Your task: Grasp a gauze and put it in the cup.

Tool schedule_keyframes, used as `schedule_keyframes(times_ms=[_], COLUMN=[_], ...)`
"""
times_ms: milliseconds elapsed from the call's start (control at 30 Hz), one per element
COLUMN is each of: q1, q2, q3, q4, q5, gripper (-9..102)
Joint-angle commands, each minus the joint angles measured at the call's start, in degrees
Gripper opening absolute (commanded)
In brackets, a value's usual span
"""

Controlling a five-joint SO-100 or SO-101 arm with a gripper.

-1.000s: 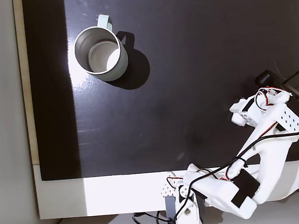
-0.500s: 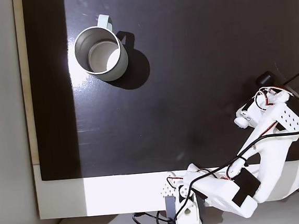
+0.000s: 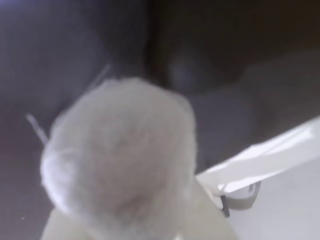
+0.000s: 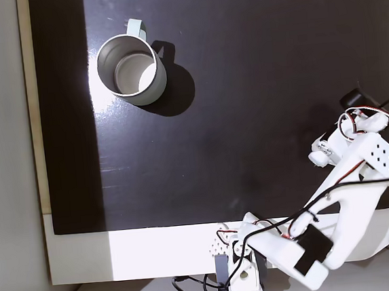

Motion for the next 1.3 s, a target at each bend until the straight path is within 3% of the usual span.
schedule_keyframes(times_ms=[0,200,600,1267], q1=[-1.5,-4.3,-11.7,-42.2], q2=[7.2,12.8,25.2,5.1], q3=[-4.7,-11.4,-17.1,-42.4], q4=[1.6,7.2,7.3,7.6], q5=[2.5,8.3,23.6,68.3], gripper=[0,0,0,0])
